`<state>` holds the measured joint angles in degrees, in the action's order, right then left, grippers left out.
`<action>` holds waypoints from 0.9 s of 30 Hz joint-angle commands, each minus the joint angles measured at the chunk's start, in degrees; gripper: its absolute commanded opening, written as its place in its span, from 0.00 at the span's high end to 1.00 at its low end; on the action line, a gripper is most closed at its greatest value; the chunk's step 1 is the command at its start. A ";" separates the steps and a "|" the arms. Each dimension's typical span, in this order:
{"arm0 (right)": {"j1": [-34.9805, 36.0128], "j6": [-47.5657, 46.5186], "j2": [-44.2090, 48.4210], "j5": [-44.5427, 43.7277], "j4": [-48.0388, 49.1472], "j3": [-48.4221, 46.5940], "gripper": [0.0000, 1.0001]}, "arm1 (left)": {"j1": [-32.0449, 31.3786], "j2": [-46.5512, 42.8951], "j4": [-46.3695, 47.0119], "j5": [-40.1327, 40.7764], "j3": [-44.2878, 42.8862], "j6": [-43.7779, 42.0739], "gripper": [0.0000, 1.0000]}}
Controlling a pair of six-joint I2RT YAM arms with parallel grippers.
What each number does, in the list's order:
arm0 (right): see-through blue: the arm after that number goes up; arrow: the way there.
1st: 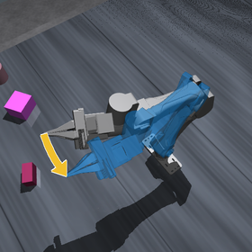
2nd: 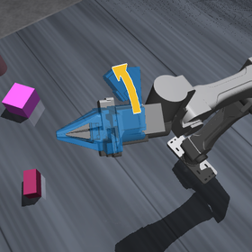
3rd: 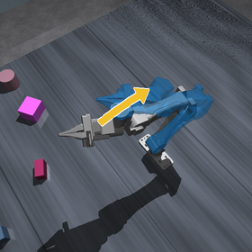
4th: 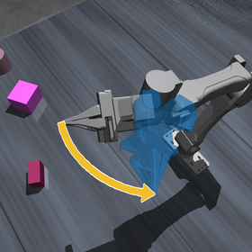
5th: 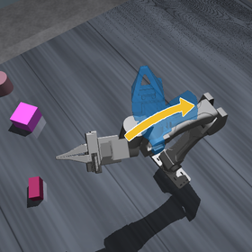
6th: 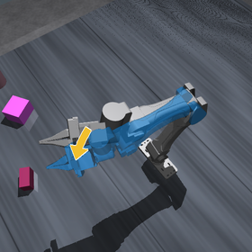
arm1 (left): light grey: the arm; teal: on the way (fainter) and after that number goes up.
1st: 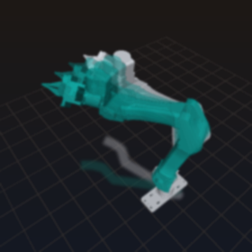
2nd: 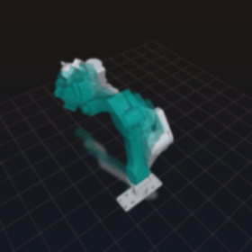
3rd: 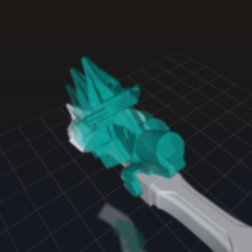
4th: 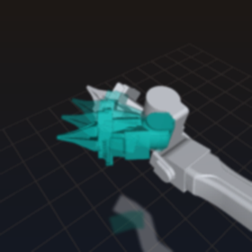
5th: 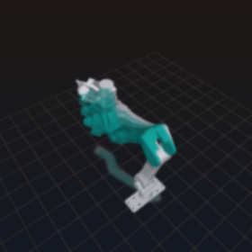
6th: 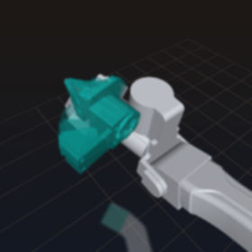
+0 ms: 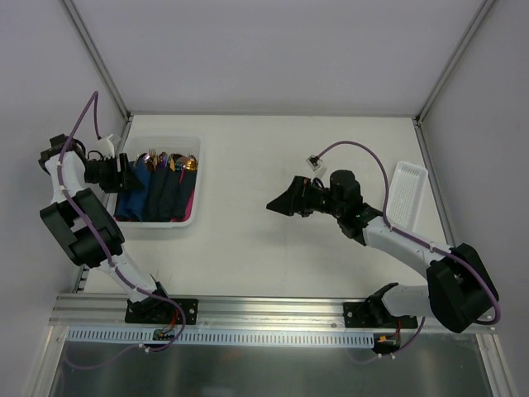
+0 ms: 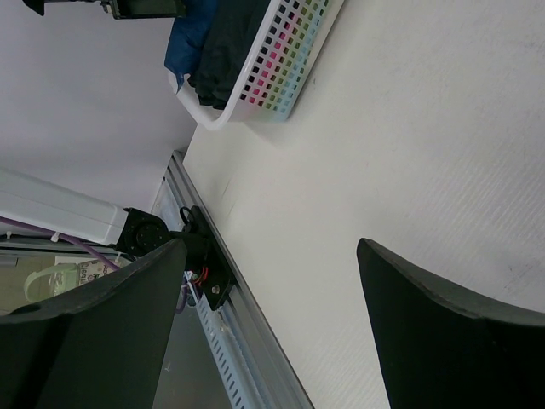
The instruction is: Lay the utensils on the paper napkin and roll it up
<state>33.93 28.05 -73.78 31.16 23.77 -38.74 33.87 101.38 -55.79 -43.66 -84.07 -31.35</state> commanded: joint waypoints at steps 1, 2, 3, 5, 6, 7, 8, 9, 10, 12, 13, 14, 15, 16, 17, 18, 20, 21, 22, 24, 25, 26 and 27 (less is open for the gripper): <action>-0.27 -0.19 2.41 1.27 2.25 0.07 0.14 | 0.32 -4.53 -0.99 1.38 -2.76 -0.90 0.46; -0.36 -0.19 2.41 1.19 2.33 0.07 0.14 | 0.41 -5.14 -0.99 1.64 -3.02 -0.64 0.45; -0.36 -0.19 2.50 1.19 2.33 0.24 0.14 | 0.41 -5.40 -0.90 1.82 -3.64 -0.38 0.44; -0.53 -0.28 2.76 1.19 2.25 0.33 0.14 | 0.58 -5.76 -0.64 3.05 -4.60 0.24 0.39; -0.62 -0.45 2.85 1.10 2.25 0.51 0.14 | 1.02 -5.85 -0.11 3.49 -5.57 1.20 0.39; -0.80 -0.54 3.11 1.01 2.16 0.60 0.14 | 1.29 -5.93 0.24 3.93 -6.10 1.82 0.39; -0.97 -0.72 3.29 0.84 1.90 0.68 0.14 | 1.72 -6.20 0.76 3.85 -6.63 2.26 0.38; -1.06 -0.89 3.55 0.66 1.46 0.77 0.14 | 2.25 -7.07 1.12 3.84 -7.24 2.52 0.38; -1.15 -1.77 4.25 0.40 0.85 0.86 0.14 | 2.17 -7.69 1.73 3.50 -7.51 2.09 0.36; -1.67 -3.17 5.22 -1.01 -2.40 0.77 0.13 | 1.82 -10.66 1.74 0.25 -7.42 -0.27 0.23; -1.85 -5.01 6.35 -1.53 -5.28 0.51 0.13 | 0.42 -11.72 1.56 -0.11 -7.33 -1.07 0.21; -2.03 -6.07 6.89 -2.67 -7.05 0.34 0.12 | -0.63 -12.87 1.65 -0.11 -7.16 -1.77 0.18; -2.29 -7.21 7.50 -3.38 -9.07 -0.01 0.12 | -1.78 -15.23 1.65 0.59 -6.64 -2.48 0.05; -2.47 -8.44 8.20 -3.99 -11.09 -0.37 0.10 | -3.18 -16.29 1.65 1.20 -6.28 -2.66 0.01; -2.82 -10.89 9.60 -5.30 -14.94 -0.98 0.09 | -6.50 -17.44 1.65 1.82 -5.84 -2.66 0.01; -3.08 -12.13 10.40 -6.10 -16.89 -1.25 0.03 | -8.45 -19.54 1.65 2.87 -4.80 -1.96 0.01; -3.95 -15.38 11.98 -7.51 -22.07 -1.60 0.01 | -14.05 -21.13 2.26 2.96 -3.65 -0.38 0.01; -4.40 -16.35 13.56 -7.86 -23.40 -1.60 0.01 | -16.18 -22.36 2.70 3.14 -2.42 1.71 0.01; -4.92 -17.23 14.44 -8.21 -25.42 -1.69 0.01 | -18.20 -22.80 3.49 3.32 -1.72 3.21 0.01; -6.59 -19.60 16.98 -9.71 -30.00 -1.78 0.01 | -24.09 -24.03 6.38 3.23 0.39 7.77 0.01; -7.29 -20.31 17.78 -10.06 -31.40 -1.78 0.01 | -26.37 -24.39 7.70 4.45 1.36 9.45 0.01; -8.26 -20.84 18.57 -10.67 -34.11 -1.86 0.01 | -28.92 -24.83 9.28 6.03 2.41 11.38 0.01; -8.70 -21.98 19.37 -12.16 -35.79 -2.30 0.01 | -33.47 -25.53 12.69 7.52 4.51 15.32 0.01</action>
<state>26.83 11.79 -57.41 22.98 -3.46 -38.04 6.63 76.82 -49.39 -39.72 -83.44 -25.17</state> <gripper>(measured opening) 0.991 0.986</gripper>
